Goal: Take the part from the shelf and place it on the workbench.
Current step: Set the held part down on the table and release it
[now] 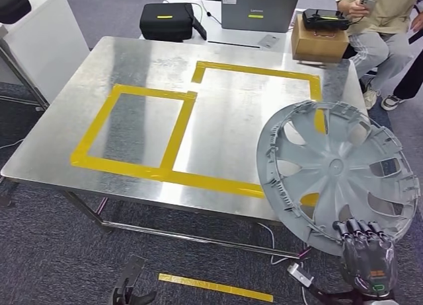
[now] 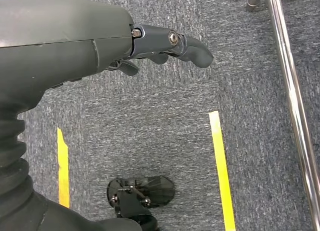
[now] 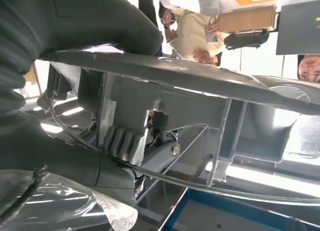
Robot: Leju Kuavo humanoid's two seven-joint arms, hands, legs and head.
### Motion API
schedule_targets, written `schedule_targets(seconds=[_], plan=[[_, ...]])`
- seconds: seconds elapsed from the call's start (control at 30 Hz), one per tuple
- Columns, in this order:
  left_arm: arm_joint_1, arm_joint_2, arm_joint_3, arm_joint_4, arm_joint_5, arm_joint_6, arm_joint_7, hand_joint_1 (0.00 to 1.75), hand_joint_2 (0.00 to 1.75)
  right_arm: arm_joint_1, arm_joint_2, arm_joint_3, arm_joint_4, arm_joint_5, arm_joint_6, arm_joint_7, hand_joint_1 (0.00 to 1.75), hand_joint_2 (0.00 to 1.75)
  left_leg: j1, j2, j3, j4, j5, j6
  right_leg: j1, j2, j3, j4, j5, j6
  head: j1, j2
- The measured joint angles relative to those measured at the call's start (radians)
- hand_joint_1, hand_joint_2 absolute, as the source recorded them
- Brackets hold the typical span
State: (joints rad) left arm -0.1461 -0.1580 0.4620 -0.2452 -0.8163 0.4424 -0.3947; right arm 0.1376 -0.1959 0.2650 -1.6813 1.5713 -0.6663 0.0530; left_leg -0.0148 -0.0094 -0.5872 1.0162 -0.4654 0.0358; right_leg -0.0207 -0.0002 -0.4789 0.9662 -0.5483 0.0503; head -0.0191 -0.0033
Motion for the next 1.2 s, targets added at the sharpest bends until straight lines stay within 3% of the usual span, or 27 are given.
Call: schedule_targets(seconds=[0.6,0.77,0.83,0.9,0.97,1.0,1.03,1.07,1.13,1.17,1.2], plan=[[0.001,0.000,0.001,0.000,0.007,0.001,0.007,0.00,1.75,-0.075,-0.019,0.088,0.084,0.000,0.017,0.049,1.75,1.75,-0.001,-0.001,0.000,0.001,-0.001,0.000,0.001,-0.001,0.006,-0.001,0.000,0.000,0.000,0.000],[0.000,0.002,0.005,0.000,0.008,0.000,0.007,0.00,1.75,-0.091,-0.019,0.111,0.099,0.000,0.017,0.061,1.75,1.75,-0.006,-0.001,0.000,0.002,-0.006,0.008,-0.004,-0.001,0.007,-0.005,-0.002,0.005,0.000,0.000],[0.000,0.002,0.008,0.000,0.008,0.000,0.007,0.00,1.75,-0.096,-0.021,0.118,0.100,0.000,0.016,0.063,1.75,1.75,-0.001,0.000,0.011,-0.014,-0.004,0.016,-0.005,-0.001,0.002,0.007,-0.011,0.010,0.001,0.000],[-0.002,0.001,0.010,0.000,0.008,0.000,0.006,0.00,1.75,-0.101,-0.025,0.124,0.101,0.000,0.016,0.066,1.75,1.75,0.006,0.001,0.024,-0.029,-0.002,0.023,-0.005,0.000,-0.044,0.092,-0.049,0.012,0.004,0.000],[-0.002,0.000,0.010,0.000,0.008,0.000,0.006,0.00,1.75,-0.103,-0.029,0.130,0.103,0.000,0.016,0.072,1.75,1.75,0.006,0.001,0.028,-0.030,-0.007,0.025,-0.005,0.000,-0.136,0.239,-0.097,0.014,0.006,0.000],[-0.001,0.000,0.011,0.000,0.008,0.000,0.006,0.00,1.75,-0.102,-0.032,0.133,0.105,0.000,0.016,0.076,1.75,1.75,0.006,0.001,0.031,-0.030,-0.010,0.024,-0.005,0.000,-0.176,0.292,-0.103,0.014,0.006,0.000],[0.001,0.000,0.011,0.000,0.008,0.000,0.007,0.00,1.75,-0.101,-0.034,0.136,0.107,0.000,0.016,0.079,1.75,1.75,0.007,0.000,0.035,-0.029,-0.015,0.021,-0.005,-0.001,-0.198,0.306,-0.086,0.015,0.006,0.000],[0.002,0.000,0.012,0.000,0.008,0.000,0.007,0.00,1.75,-0.100,-0.036,0.139,0.109,0.000,0.016,0.081,1.75,1.75,0.007,-0.001,0.042,-0.028,-0.021,0.018,-0.005,-0.001,-0.198,0.277,-0.048,0.014,0.006,0.000],[0.002,-0.001,0.012,0.000,0.008,0.000,0.007,0.00,1.75,-0.101,-0.040,0.145,0.111,0.000,0.016,0.082,1.75,1.75,0.009,-0.003,0.060,-0.026,-0.037,0.008,-0.006,-0.002,-0.157,0.151,0.044,0.014,0.006,0.000],[0.001,-0.001,0.013,0.000,0.008,0.000,0.007,0.00,1.75,-0.102,-0.042,0.148,0.112,0.000,0.016,0.082,1.75,1.75,0.008,-0.003,0.066,-0.022,-0.044,0.001,-0.006,-0.002,-0.130,0.092,0.069,0.012,0.007,0.000],[0.000,0.000,0.013,0.000,0.008,0.000,0.007,0.00,1.75,-0.103,-0.042,0.151,0.113,0.000,0.016,0.082,1.75,1.75,0.007,-0.003,0.068,-0.019,-0.049,-0.004,-0.004,-0.002,-0.113,0.059,0.075,0.008,0.008,0.000]])
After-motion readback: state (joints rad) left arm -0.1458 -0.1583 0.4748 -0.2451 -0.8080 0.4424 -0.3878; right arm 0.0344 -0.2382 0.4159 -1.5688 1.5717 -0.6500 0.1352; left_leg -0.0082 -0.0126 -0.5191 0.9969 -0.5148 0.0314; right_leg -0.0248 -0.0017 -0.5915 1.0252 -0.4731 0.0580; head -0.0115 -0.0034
